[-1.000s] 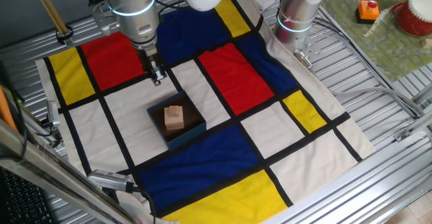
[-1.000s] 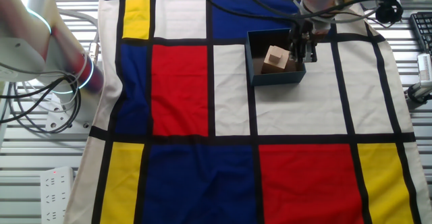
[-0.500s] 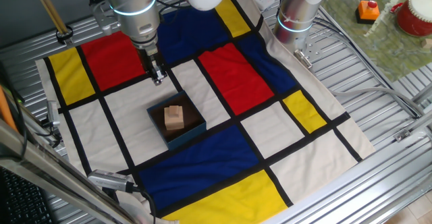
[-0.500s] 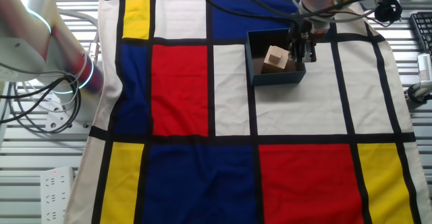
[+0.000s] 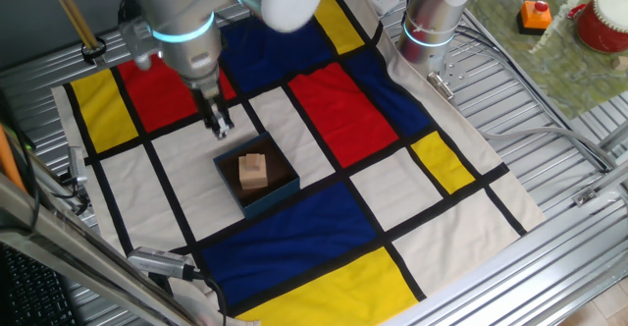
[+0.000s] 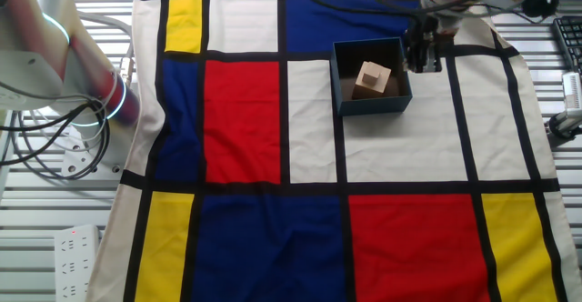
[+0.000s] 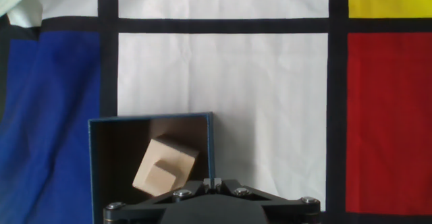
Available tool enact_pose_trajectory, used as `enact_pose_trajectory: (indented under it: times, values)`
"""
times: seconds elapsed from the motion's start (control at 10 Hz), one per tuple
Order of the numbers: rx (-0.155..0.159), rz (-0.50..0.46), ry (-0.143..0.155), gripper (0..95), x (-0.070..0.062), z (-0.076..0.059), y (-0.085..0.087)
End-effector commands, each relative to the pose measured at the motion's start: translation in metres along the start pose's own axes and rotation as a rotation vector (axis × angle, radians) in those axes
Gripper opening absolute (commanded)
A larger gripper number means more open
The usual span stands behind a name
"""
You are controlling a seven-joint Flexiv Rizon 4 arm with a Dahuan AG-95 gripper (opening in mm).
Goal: Take everything out of the gift box
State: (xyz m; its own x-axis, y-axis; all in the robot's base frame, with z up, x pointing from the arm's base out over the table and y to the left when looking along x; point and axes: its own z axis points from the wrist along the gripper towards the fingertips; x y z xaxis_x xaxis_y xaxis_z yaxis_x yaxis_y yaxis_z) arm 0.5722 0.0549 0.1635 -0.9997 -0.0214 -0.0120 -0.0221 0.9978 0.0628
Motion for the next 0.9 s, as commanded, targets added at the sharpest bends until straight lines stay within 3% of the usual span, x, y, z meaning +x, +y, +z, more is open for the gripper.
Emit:
enact_pose_trajectory:
  times: [0.1, 0.6, 0.7, 0.8, 0.9]
  values:
    - [0.067, 0.013, 0.021, 0.0, 0.008, -0.001, -0.006]
    - [0.063, 0.002, 0.023, 0.0, 0.010, -0.001, -0.008]
    - [0.076, -0.017, 0.021, 0.0, 0.009, 0.000, -0.010]
    - [0.089, -0.050, 0.012, 0.0, -0.003, 0.003, -0.021]
    - [0.081, -0.095, 0.017, 0.0, -0.034, 0.006, -0.055]
